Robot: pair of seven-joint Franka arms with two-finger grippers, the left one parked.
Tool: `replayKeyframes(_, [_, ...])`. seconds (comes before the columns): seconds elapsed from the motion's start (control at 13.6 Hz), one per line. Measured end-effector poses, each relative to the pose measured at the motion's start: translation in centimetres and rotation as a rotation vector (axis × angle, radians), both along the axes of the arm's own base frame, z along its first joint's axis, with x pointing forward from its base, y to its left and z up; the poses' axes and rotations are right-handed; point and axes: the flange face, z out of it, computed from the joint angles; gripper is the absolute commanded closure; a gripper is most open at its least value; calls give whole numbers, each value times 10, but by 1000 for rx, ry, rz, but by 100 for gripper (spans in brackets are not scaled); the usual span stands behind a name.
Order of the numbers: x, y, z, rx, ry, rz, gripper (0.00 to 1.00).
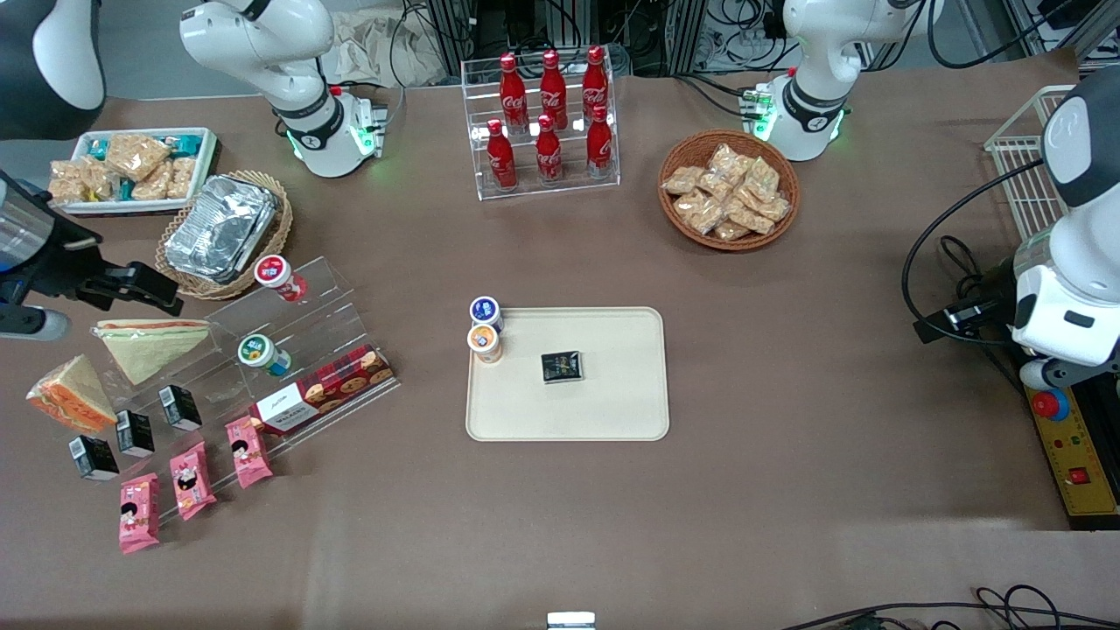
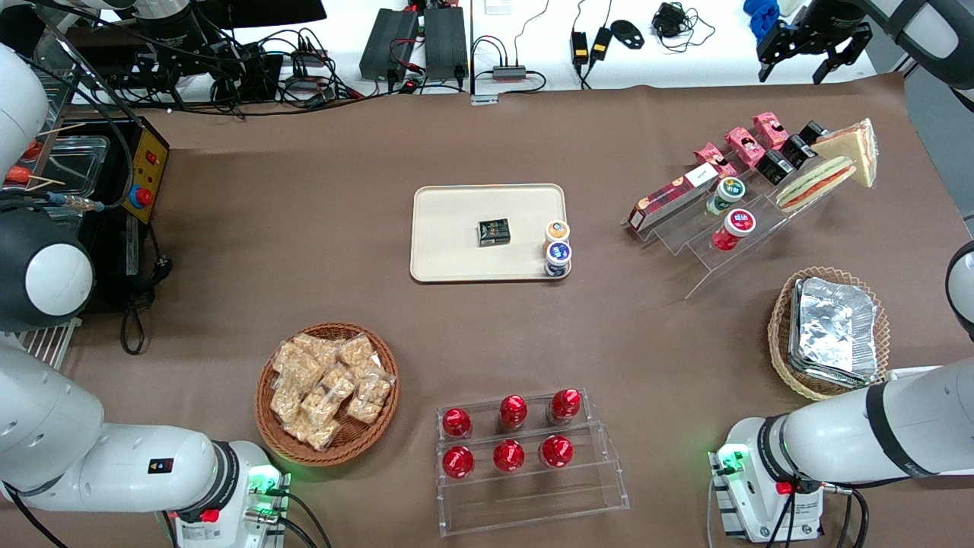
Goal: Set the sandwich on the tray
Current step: 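Move the right gripper over the display rack toward the wrapped sandwiches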
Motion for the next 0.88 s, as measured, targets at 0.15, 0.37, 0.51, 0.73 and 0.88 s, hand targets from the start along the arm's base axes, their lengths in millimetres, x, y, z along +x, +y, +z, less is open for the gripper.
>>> replayKeyframes(0.15, [-3, -4, 5, 2, -8, -7, 1])
replayKeyframes(0.37, [-5, -8, 11, 7, -19, -17, 1])
replayKeyframes(0.51, [-4, -11, 12, 7, -36, -27, 1])
replayKeyframes(0.73, [0, -28, 17, 9, -75, -86, 1])
replayKeyframes(0.88, [2, -41, 18, 7, -96, -116, 1])
